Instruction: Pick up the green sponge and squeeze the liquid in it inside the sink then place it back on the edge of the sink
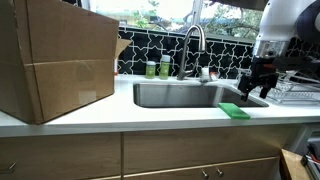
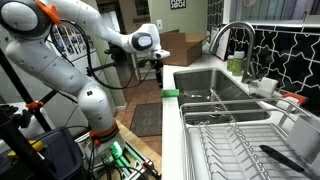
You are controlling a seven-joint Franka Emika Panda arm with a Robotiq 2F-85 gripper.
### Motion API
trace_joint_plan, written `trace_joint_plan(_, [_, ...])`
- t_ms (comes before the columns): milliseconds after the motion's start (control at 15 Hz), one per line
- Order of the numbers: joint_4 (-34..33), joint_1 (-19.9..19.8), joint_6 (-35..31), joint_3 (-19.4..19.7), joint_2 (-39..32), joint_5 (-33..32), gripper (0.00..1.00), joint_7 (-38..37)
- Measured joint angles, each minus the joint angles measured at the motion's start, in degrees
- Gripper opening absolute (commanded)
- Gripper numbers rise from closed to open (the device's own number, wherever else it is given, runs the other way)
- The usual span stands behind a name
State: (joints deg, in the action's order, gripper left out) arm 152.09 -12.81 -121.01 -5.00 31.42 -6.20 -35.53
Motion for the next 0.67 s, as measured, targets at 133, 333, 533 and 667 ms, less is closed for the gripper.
trace_joint_plan(133, [1.7,-1.3,-5.2,0.5,-0.1,-0.4,1.00,-0.8])
trace_joint_plan(333, [3.8,-1.5,-10.9,2.0,-0.9,0.7,1.00,-0.8])
trace_joint_plan(533, [4.4,-1.4,-14.1,2.6,-3.0,1.8,1.00,-0.4])
trace_joint_plan(667, [4.4,-1.4,-15.4,2.6,-4.4,2.5,1.00,-0.3])
